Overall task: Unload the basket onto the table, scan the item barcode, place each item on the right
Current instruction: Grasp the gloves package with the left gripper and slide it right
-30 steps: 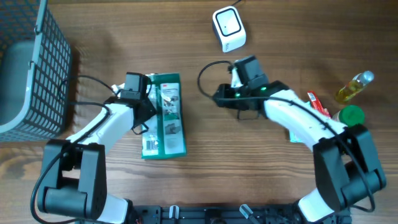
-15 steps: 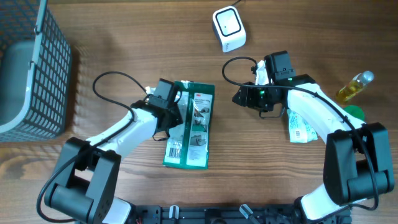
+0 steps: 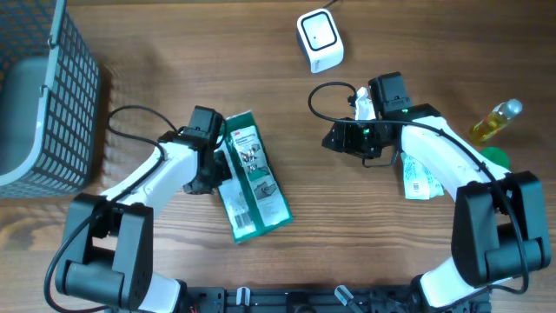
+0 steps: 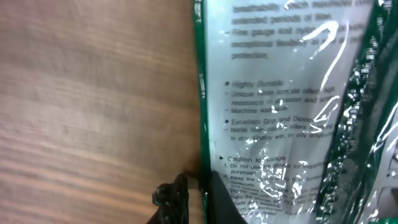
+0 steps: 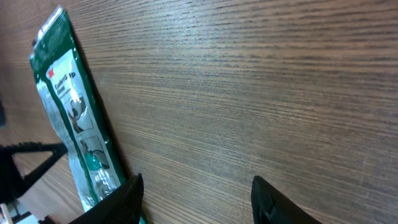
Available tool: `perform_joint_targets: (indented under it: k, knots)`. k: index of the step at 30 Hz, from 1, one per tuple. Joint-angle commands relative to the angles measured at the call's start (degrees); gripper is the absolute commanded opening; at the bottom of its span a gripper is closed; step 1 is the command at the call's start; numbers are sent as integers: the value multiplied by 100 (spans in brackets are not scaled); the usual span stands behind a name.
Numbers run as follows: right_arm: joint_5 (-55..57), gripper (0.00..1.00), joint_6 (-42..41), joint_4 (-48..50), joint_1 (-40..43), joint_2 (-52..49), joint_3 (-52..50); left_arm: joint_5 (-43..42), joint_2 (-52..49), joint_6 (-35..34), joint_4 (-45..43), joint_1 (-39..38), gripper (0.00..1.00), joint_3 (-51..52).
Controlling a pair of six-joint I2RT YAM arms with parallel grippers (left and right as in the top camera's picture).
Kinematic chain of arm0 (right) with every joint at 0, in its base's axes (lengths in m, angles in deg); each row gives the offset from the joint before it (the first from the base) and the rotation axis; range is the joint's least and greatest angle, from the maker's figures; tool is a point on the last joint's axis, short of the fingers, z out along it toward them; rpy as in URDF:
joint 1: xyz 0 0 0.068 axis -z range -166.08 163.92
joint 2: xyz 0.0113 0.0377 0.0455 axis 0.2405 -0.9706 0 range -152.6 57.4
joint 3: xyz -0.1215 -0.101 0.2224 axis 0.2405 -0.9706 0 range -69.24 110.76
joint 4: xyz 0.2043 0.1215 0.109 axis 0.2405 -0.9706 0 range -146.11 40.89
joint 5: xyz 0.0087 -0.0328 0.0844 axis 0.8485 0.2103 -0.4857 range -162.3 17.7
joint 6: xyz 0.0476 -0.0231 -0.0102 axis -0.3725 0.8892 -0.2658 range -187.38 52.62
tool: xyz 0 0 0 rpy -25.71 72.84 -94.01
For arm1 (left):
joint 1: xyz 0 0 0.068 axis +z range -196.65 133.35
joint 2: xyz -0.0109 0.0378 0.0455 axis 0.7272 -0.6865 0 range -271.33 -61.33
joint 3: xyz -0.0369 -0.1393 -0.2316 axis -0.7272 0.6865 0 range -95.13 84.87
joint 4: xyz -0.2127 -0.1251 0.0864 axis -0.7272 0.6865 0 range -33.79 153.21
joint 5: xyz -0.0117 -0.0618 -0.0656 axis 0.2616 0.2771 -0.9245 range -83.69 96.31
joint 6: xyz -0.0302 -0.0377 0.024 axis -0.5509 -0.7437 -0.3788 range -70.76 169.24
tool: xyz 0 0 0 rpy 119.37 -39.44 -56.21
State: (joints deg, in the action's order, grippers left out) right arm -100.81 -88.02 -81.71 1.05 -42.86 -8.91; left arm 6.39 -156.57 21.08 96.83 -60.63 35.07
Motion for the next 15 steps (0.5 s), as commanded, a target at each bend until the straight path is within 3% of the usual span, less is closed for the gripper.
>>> perform_joint_targets:
  k: [1,6,12,15]
  knots:
    - [-120,57,105,-11,-2,31,7,-369,-35,120,175,-50,4,-11]
    - [-118,58,105,-52,-4,33,7,-411,-35,116,-125,-70,4,2]
    - [-118,61,114,-138,-4,31,7,-1384,-35,66,-1034,-70,4,2]
    - [-116,63,116,-181,-2,31,7,-1093,-33,55,-1182,-24,4,-81]
